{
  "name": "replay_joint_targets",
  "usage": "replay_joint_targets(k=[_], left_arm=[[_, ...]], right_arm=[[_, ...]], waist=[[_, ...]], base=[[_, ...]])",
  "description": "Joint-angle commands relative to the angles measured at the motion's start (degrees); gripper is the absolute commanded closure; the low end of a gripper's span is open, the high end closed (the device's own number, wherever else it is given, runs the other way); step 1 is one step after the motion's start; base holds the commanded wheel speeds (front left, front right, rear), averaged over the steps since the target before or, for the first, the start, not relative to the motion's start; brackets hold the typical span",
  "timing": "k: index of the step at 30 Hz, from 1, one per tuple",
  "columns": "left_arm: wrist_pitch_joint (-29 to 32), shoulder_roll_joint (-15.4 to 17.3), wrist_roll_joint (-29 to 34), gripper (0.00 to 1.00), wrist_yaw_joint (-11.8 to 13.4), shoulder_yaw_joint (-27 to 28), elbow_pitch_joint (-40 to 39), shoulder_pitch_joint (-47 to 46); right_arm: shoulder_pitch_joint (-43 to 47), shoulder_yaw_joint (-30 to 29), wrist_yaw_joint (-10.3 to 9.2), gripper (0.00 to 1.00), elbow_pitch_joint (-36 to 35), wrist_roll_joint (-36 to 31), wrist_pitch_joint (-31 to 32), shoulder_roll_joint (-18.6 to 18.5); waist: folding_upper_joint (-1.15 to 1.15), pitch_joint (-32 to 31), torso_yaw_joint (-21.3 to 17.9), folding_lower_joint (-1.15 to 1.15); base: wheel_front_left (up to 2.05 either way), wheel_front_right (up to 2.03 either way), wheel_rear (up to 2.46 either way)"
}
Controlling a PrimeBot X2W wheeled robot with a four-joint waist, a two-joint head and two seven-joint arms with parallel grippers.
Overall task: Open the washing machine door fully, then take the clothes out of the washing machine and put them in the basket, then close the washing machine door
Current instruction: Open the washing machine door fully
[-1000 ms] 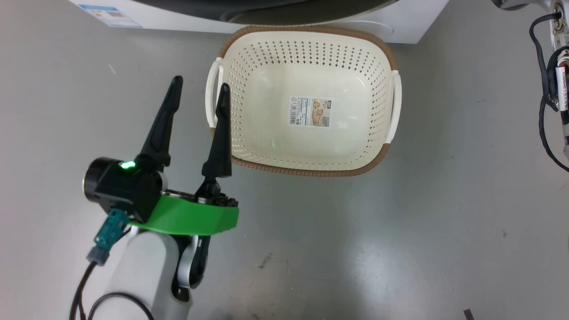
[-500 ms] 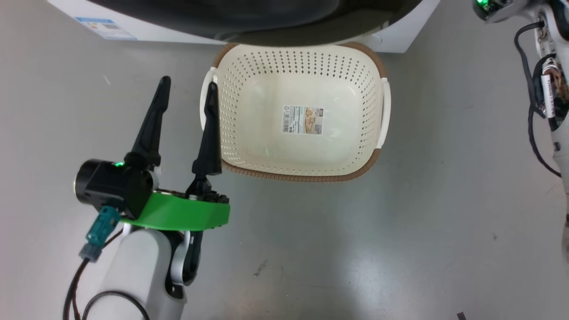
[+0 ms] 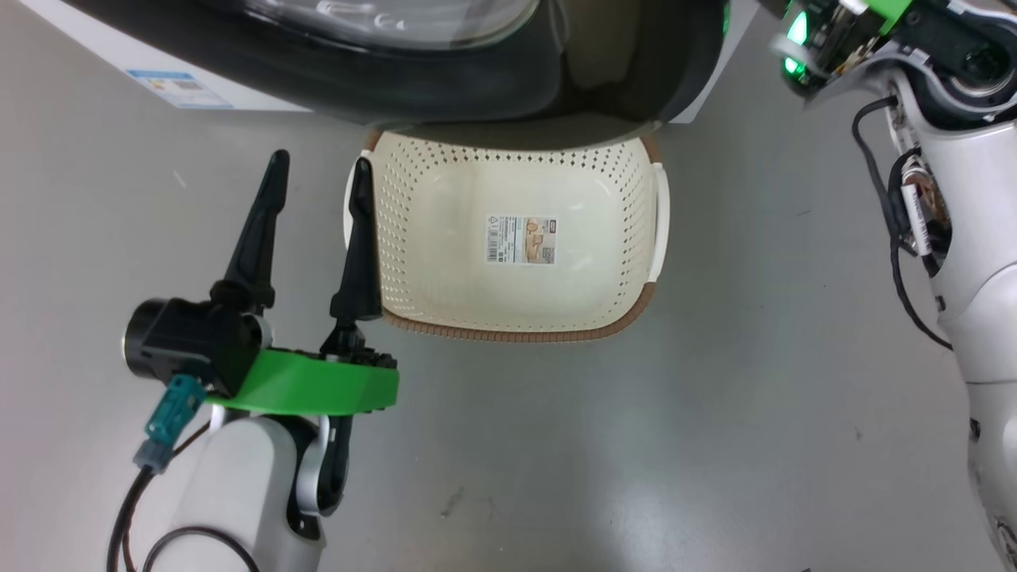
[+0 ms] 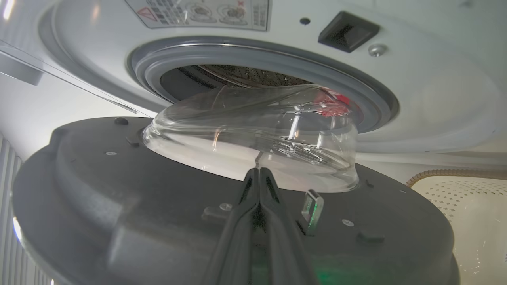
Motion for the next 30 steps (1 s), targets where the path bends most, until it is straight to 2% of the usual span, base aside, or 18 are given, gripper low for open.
replay_joint_targets(k=[1, 22, 27, 30], left_arm=[[-0.4, 1.2, 0.5, 0.00, 0.0, 1.9, -1.5, 1.4], [-0.4, 1.2, 1.2, 0.00, -0.2, 3.4, -0.9, 3.3], [-0.4, 1.2, 1.2, 0.00, -0.3, 3.7, -1.2, 3.5], [-0.4, 1.2, 1.1, 0.00, -0.4, 3.8, -1.4, 3.6]], right_arm=[[1.5, 0.9, 0.29, 1.00, -2.1, -0.2, 0.7, 1.8], [6.8, 4.3, 0.29, 1.00, -3.4, -0.7, 3.3, 3.8], [7.1, 4.1, 0.29, 1.00, -3.6, -1.1, 2.3, 4.0], [7.1, 3.6, 0.29, 1.00, -4.1, -2.3, -0.4, 4.1]], waist=[[0.00, -0.7, -0.6, 0.00], [0.00, -3.9, -3.0, 0.00], [0.00, -3.8, -3.2, 0.00], [0.00, -3.6, -3.5, 0.00]], base=[[0.00, 0.00, 0.00], [0.00, 0.00, 0.00], [0.00, 0.00, 0.00], [0.00, 0.00, 0.00]])
